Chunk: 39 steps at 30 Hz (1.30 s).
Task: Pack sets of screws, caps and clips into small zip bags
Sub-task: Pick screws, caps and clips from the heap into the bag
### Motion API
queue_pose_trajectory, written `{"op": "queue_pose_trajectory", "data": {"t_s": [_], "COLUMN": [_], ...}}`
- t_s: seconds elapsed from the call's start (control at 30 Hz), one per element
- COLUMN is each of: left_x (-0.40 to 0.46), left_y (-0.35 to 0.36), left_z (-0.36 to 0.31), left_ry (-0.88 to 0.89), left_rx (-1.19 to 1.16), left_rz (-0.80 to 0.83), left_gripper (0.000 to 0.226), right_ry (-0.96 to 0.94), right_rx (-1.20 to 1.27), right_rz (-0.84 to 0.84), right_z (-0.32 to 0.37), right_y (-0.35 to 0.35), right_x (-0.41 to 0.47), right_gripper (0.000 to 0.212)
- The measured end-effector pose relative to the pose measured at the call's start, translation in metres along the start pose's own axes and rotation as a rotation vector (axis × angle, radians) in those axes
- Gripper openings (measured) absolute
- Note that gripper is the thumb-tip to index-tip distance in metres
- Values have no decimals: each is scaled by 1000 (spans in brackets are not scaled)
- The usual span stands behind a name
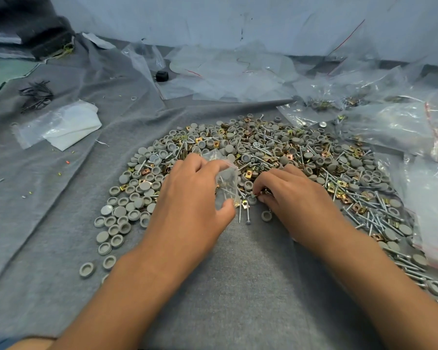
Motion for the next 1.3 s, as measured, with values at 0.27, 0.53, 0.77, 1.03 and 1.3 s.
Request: {"op": "queue_pose_trajectory", "data": {"t_s": [0.27,0.53,0.77,1.03,1.3], "left_x": [0,1,0,0,0], "left_y": [2,2,2,4,5], "left_z": [2,4,3,2,2], "left_ry": [-3,-2,0,4,13], "left_rx": [-2,3,-3,21,28], "left_rz": [2,1,-6,5,1], "left_gripper": [62,62,63,62,62], "right_ry": [-8,42,-35,25,-38], "right_rx": [-101,-63,-58,13,2], "right_rz": [34,32,124,80,85], "right_z": [6,2,2,-5,0], "right_y": [-1,-3,3,0,-4], "right_x": [1,-4,-2,-2,-5], "right_gripper": [20,21,18,16,17]}}
Point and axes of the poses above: each hand's wrist, its own x-axis towards the middle knuckle, its own y-axis out of the palm, z = x × y, the point moved 9 cm from there along x, towards the middle knuckle, and after that the axes turned 3 degrees about -x, right-handed, at the moved point
